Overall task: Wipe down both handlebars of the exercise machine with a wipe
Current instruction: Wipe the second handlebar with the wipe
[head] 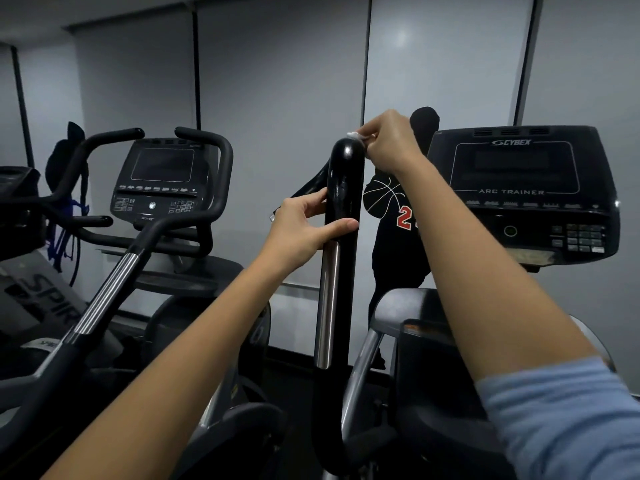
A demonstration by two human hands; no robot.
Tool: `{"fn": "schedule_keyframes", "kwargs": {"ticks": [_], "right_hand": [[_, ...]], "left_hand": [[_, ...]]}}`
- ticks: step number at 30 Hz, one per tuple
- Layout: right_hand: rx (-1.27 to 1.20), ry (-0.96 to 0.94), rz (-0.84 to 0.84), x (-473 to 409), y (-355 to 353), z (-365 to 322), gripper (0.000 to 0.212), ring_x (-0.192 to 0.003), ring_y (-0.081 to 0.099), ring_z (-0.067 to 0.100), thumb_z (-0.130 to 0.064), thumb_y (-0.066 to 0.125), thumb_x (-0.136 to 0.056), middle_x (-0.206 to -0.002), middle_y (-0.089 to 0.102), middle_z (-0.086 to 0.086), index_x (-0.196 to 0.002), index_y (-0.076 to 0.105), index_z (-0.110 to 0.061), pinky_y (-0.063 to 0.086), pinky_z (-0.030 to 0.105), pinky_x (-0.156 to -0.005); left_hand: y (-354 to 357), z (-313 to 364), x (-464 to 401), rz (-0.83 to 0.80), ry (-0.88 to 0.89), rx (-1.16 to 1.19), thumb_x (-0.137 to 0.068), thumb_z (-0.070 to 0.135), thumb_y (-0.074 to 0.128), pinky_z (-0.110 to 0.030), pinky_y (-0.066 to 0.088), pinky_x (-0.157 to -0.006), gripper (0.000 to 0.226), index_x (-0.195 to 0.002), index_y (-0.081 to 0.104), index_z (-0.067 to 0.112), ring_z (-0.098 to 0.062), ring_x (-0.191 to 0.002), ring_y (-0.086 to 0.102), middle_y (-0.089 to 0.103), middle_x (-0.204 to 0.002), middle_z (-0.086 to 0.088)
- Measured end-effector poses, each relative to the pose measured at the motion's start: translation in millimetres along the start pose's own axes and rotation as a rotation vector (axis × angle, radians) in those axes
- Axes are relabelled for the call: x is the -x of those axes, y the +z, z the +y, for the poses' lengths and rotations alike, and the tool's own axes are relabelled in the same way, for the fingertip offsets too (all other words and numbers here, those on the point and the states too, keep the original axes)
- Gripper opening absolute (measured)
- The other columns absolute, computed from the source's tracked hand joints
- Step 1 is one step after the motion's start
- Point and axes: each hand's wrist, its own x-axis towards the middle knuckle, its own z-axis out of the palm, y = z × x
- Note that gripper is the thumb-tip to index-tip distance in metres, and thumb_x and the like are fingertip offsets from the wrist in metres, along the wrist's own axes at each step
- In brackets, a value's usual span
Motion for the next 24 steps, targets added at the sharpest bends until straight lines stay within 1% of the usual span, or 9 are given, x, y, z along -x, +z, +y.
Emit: {"fn": "schedule_keyframes", "kwargs": {"ticks": [3,5,8,10,13,16,20,22,24], "right_hand": [[-0.131,0.104,-0.098,-10.1,4.7,5.2,0.025,-0.098,0.064,0.026,-0.021,0.063,-0.088,-0.101,0.068,0.016,-0.103,0.07,-0.002,0.053,0.035,-0.091],[-0.21,0.127,-0.113,-7.9,5.1,8.9,0.022,-0.092,0.065,0.026,-0.014,0.061,-0.088,-0.093,0.067,0.014,-0.103,0.07,-0.001,0.053,0.033,-0.089],[-0.317,0.118,-0.076,4.3,-1.9,14.7,0.019,-0.062,0.055,0.015,-0.001,0.056,-0.088,-0.069,0.058,0.009,-0.1,0.07,0.002,0.051,0.019,-0.066],[-0.336,0.095,-0.049,11.5,-4.5,16.6,0.018,-0.056,0.05,0.008,0.002,0.056,-0.086,-0.063,0.056,0.003,-0.097,0.071,0.001,0.046,0.013,-0.057],[-0.394,0.095,0.033,11.7,7.9,20.0,0.017,-0.066,0.056,0.009,-0.004,0.06,-0.088,-0.072,0.063,0.003,-0.1,0.071,-0.001,0.055,0.022,-0.073],[-0.453,0.186,0.004,4.7,20.9,23.8,0.022,-0.081,0.06,0.02,0.0,0.06,-0.085,-0.087,0.066,0.017,-0.106,0.068,0.003,0.056,0.036,-0.085],[-0.454,0.292,-0.107,-8.0,24.3,26.2,0.02,-0.066,0.057,0.019,0.005,0.055,-0.085,-0.072,0.059,0.01,-0.101,0.066,0.008,0.057,0.031,-0.072],[-0.409,0.288,-0.068,-7.9,19.9,22.9,0.015,-0.064,0.056,0.019,-0.001,0.057,-0.085,-0.067,0.057,0.008,-0.092,0.069,0.006,0.059,0.036,-0.074],[-0.4,0.236,-0.006,-3.5,13.0,18.4,0.019,-0.059,0.053,0.013,-0.012,0.064,-0.085,-0.068,0.059,0.006,-0.094,0.07,0.003,0.055,0.03,-0.07]], "left_hand": [[-1.1,1.5,1.7,-0.014,0.006,-0.007,-0.073,0.015,0.078,-0.04,0.056,-0.087,0.058,-0.128,0.058,0.018,-0.008,-0.115,0.059,0.067,-0.117,0.0],[-1.2,2.8,1.7,-0.024,0.007,0.007,-0.072,0.014,0.078,-0.04,0.057,-0.083,0.06,-0.128,0.057,0.016,-0.008,-0.116,0.058,0.067,-0.117,0.0],[-1.2,2.4,1.8,-0.023,0.015,0.011,-0.071,0.016,0.079,-0.038,0.058,-0.082,0.061,-0.128,0.057,0.016,-0.008,-0.116,0.058,0.067,-0.118,0.0],[-1.6,2.8,2.1,-0.026,0.021,0.028,-0.071,0.013,0.078,-0.032,0.059,-0.076,0.06,-0.127,0.057,0.016,-0.008,-0.116,0.058,0.067,-0.117,-0.001],[-1.3,2.8,0.6,-0.031,0.019,0.051,-0.071,0.01,0.077,-0.029,0.059,-0.07,0.06,-0.127,0.057,0.017,-0.007,-0.113,0.059,0.067,-0.115,-0.003],[-1.3,0.9,1.3,-0.02,0.025,0.045,-0.071,0.012,0.078,-0.033,0.06,-0.074,0.06,-0.127,0.057,0.018,-0.007,-0.113,0.059,0.067,-0.115,-0.001],[0.3,2.7,3.5,-0.02,0.015,0.07,-0.072,0.01,0.077,-0.027,0.059,-0.071,0.059,-0.127,0.057,0.019,-0.002,-0.112,0.058,0.067,-0.116,0.0],[0.5,3.8,3.5,-0.029,0.012,0.072,-0.072,0.009,0.077,-0.027,0.058,-0.069,0.058,-0.126,0.057,0.018,-0.004,-0.112,0.059,0.067,-0.116,-0.002],[-0.1,3.5,2.4,-0.033,0.013,0.075,-0.072,0.009,0.077,-0.027,0.059,-0.069,0.057,-0.125,0.058,0.018,-0.005,-0.111,0.06,0.067,-0.116,-0.004]]}}
